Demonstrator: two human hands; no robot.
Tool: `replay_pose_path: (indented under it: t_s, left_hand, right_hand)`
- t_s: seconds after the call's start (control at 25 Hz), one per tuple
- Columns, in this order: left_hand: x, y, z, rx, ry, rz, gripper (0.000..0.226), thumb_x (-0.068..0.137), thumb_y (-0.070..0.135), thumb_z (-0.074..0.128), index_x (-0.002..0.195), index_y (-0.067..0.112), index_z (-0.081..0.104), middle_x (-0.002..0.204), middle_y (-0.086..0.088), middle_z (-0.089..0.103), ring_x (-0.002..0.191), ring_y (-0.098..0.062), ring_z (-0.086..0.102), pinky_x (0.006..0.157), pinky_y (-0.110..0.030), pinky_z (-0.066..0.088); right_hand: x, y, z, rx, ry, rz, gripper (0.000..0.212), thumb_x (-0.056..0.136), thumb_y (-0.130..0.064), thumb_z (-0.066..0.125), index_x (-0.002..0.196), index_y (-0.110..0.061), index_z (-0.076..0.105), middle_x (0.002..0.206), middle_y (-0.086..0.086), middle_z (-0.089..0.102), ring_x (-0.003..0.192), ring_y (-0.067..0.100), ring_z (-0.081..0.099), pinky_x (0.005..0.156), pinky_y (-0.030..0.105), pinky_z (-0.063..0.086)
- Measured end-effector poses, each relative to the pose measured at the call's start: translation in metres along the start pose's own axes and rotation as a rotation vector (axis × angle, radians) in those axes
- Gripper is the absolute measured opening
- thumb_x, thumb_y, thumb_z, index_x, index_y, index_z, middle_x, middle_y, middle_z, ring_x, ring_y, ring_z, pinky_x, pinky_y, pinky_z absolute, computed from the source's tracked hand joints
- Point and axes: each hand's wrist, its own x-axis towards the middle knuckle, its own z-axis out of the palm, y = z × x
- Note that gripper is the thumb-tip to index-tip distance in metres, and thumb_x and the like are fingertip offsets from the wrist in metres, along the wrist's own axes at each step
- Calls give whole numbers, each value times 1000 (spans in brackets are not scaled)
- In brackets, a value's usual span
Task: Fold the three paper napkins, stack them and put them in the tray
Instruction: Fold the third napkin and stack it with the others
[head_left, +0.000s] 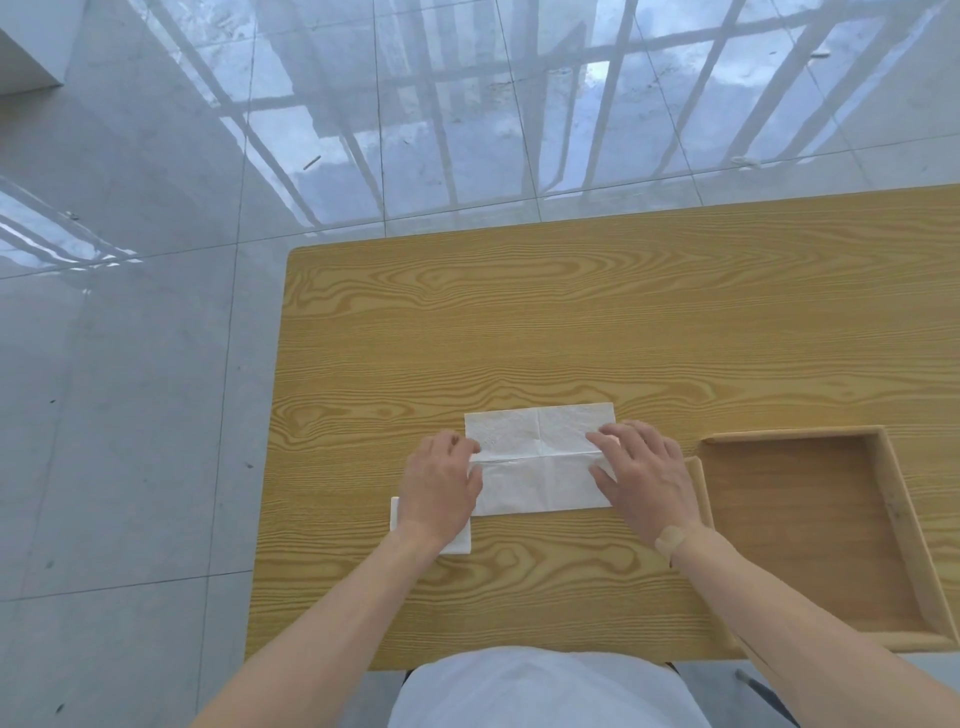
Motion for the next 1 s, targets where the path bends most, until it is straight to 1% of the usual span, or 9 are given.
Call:
replay_pose_path:
  t_s: [0.08, 0.16, 0.28, 0.36, 0.48, 0.64, 0.84, 0.92, 1.0]
  left_hand:
    - [-12, 21, 15, 53, 60, 180, 40, 98, 31, 51, 134, 14, 52, 137, -8, 52, 128, -29, 47, 104, -44, 43]
    - [-19, 40, 35, 53, -6, 264, 54, 101, 36, 38, 148, 10, 36, 157, -11, 32, 146, -32, 25, 118, -50, 25]
    - [-21, 51, 58, 113, -148, 193, 67, 101, 49, 12, 156, 12, 0, 163, -5, -15, 149, -23, -19, 122, -47, -8]
    - [-20, 46, 66, 139, -203, 157, 72, 98, 57, 3, 154, 14, -13, 160, -2, -28, 145, -19, -29, 119, -43, -16]
    - [-11, 35, 71, 190, -223, 172, 75, 96, 62, -2, 152, 16, -18, 159, -2, -31, 145, -18, -30, 117, -42, -17]
    - [10, 29, 66, 228, -219, 167, 74, 93, 64, -8, 150, 21, -26, 157, 0, -36, 143, -16, -34, 119, -44, -17]
    - [24, 23, 57, 242, -244, 188, 72, 95, 63, -3, 150, 23, -27, 157, -1, -37, 142, -17, -35, 119, -48, -15]
    - [25, 21, 52, 207, -196, 221, 73, 97, 62, 2, 153, 20, -18, 161, -2, -26, 147, -20, -26, 119, -49, -14]
    - [29, 17, 41, 131, -101, 250, 70, 101, 55, 16, 156, 14, 8, 165, -7, 5, 151, -27, 0, 120, -51, 0]
  right_hand:
    - [-9, -14, 9, -53, -33, -121, 49, 95, -34, 51, 139, -13, 49, 143, 7, 52, 137, 30, 41, 109, 48, 39]
    - [-15, -29, 22, -82, -166, -166, 59, 99, -41, 33, 150, -11, 30, 158, 7, 30, 148, 30, 22, 118, 51, 24]
    - [-16, -32, 38, -141, -324, -117, 68, 99, -47, 17, 154, -13, -1, 164, 5, -5, 150, 28, -12, 118, 53, 1]
    - [-16, -24, 43, -149, -342, -89, 71, 98, -53, 12, 153, -15, -11, 163, 3, -16, 148, 27, -21, 118, 51, -3]
    - [-13, -16, 46, -144, -352, -42, 75, 95, -62, 4, 153, -18, -14, 162, 0, -20, 148, 24, -22, 119, 51, -5]
    - [-3, -13, 50, -134, -332, 24, 77, 95, -66, 6, 152, -19, -16, 162, -2, -20, 148, 23, -22, 118, 53, -10]
    - [0, -10, 51, -117, -319, 25, 79, 95, -68, 6, 153, -19, -13, 163, -1, -17, 149, 24, -19, 117, 54, -9]
    - [2, -10, 45, -71, -274, 36, 77, 96, -66, 11, 154, -19, -8, 164, 0, -11, 150, 25, -14, 118, 54, -9]
    - [6, -6, 34, -45, -169, 60, 71, 97, -57, 25, 154, -15, 18, 162, 4, 19, 149, 30, 10, 119, 57, 2]
